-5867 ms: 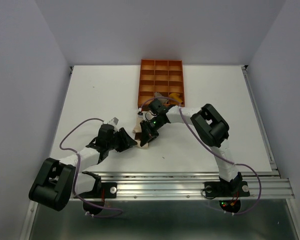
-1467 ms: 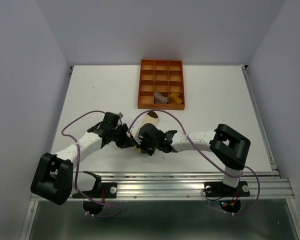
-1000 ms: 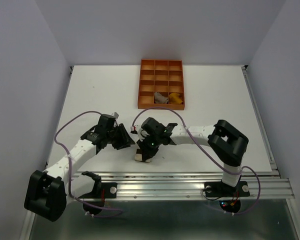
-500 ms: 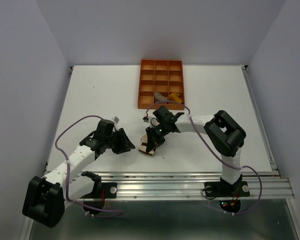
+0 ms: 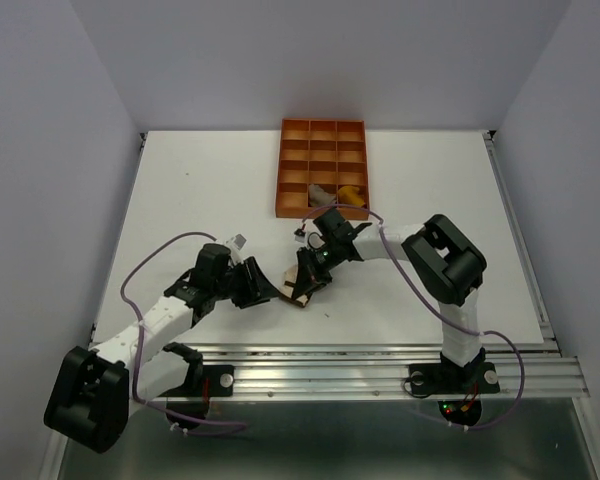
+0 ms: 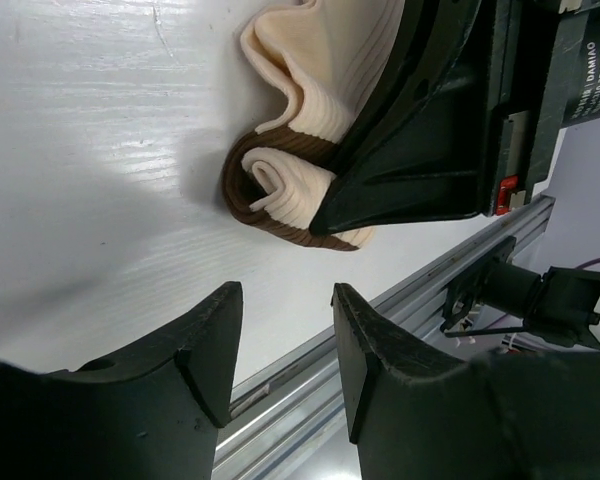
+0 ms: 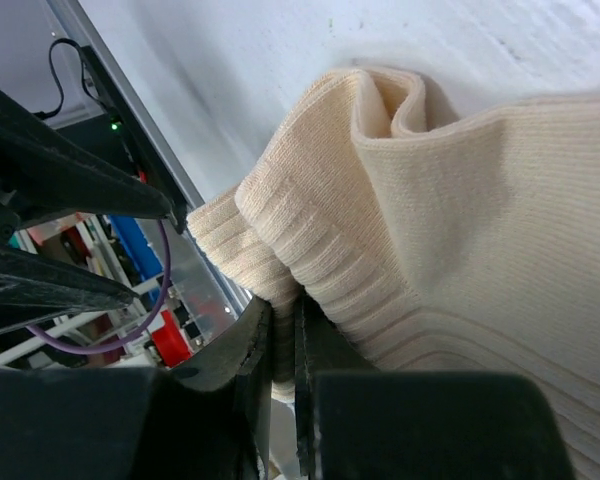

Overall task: Roll the socks
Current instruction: Roll the sock at the center of the board.

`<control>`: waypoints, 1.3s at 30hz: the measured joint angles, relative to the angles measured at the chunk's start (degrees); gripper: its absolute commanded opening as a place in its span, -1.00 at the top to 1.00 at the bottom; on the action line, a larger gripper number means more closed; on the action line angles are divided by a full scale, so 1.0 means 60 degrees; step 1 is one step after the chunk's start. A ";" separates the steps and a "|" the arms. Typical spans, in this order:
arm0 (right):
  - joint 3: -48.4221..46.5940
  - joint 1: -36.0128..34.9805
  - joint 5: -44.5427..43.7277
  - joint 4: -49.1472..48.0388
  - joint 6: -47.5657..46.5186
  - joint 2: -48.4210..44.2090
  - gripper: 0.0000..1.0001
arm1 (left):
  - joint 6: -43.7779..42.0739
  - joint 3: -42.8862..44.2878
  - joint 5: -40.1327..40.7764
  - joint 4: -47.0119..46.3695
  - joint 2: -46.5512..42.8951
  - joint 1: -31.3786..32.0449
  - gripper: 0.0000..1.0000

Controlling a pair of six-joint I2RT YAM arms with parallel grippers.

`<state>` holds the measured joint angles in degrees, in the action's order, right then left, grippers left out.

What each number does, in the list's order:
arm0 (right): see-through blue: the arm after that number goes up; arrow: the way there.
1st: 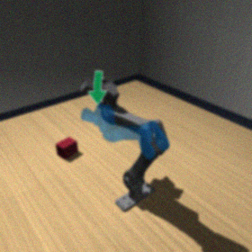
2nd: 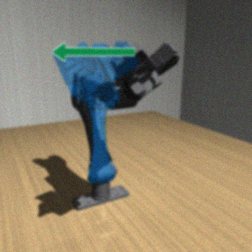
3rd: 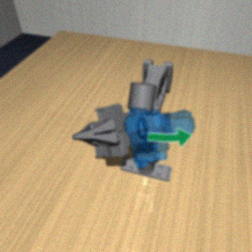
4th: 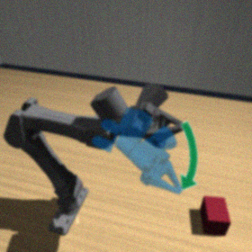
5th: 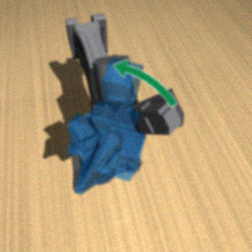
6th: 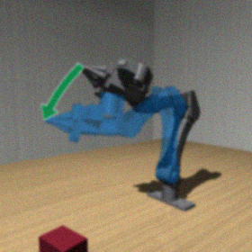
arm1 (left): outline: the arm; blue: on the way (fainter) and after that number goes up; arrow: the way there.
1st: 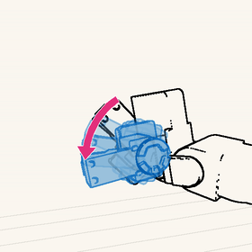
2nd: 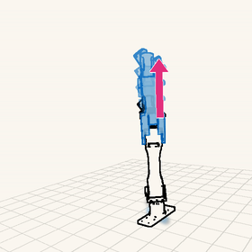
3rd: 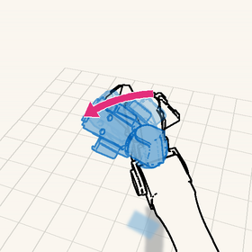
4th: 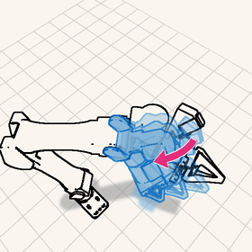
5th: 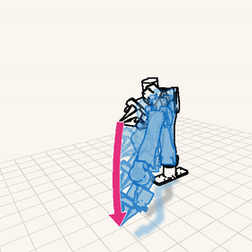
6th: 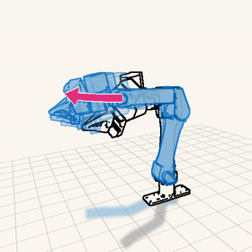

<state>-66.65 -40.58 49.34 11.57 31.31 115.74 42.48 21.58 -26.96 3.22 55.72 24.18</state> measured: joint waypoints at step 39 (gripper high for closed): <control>0.0138 0.0346 0.0688 -0.0426 0.0324 0.0364 0.98 | -0.0058 0.0098 0.0109 -0.2983 0.3333 0.0168 0.00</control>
<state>-65.82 -38.50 53.47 9.02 33.26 117.93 42.13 22.17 -26.30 -14.68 75.72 25.19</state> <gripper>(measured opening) 0.112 0.522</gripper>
